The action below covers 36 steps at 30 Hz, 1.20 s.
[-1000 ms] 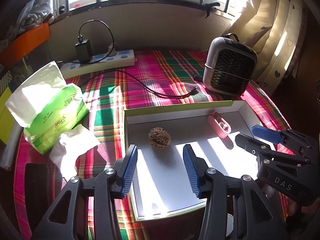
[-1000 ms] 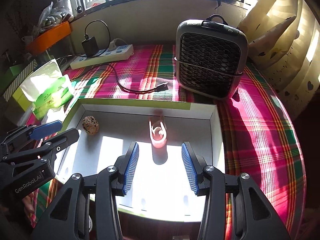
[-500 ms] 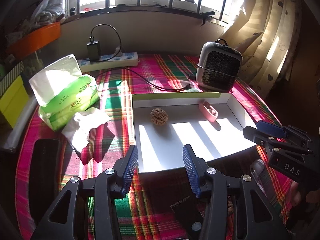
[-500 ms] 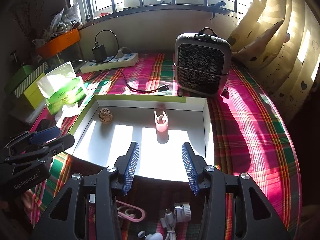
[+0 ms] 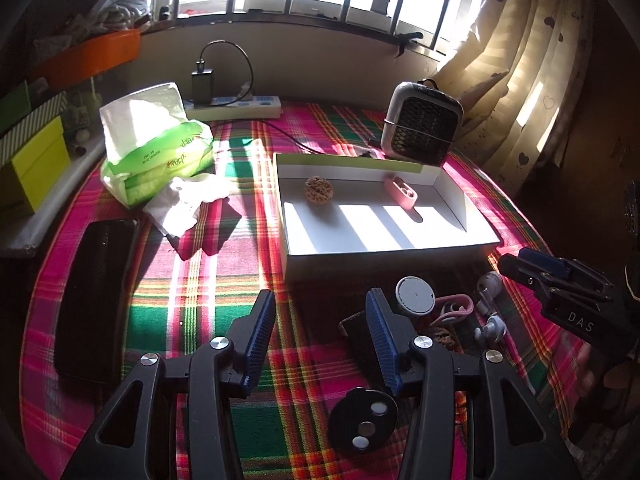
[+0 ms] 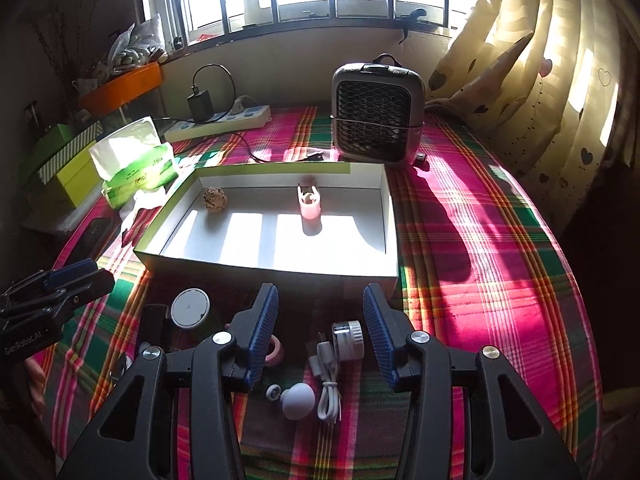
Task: Organize objects
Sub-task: 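Withdraw both open tools from the box back toward the remaining items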
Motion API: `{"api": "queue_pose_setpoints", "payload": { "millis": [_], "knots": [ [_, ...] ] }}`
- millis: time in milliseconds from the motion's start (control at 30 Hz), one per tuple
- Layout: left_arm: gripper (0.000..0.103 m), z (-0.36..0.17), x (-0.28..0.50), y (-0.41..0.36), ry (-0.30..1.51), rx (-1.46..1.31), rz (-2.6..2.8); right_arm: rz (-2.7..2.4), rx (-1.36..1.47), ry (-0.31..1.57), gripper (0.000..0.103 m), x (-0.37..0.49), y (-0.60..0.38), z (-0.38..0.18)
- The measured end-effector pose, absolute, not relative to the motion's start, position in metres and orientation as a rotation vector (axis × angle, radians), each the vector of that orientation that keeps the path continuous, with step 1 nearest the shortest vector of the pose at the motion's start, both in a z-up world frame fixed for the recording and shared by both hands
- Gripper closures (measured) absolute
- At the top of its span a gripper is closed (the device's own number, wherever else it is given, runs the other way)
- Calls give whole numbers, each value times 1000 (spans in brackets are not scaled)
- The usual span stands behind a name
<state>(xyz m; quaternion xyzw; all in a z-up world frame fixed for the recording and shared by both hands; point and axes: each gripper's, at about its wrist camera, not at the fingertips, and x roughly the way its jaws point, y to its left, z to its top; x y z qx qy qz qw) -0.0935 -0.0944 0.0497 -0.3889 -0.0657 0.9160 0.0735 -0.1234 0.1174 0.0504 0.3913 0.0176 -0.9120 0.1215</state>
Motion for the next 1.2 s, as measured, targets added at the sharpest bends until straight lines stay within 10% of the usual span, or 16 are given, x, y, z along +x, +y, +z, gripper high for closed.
{"api": "queue_pose_setpoints", "payload": {
  "millis": [1200],
  "knots": [
    [54,6,-49,-84,-157,-1276,2544,-2493,1139,71,56,-84,111,23]
  ]
}}
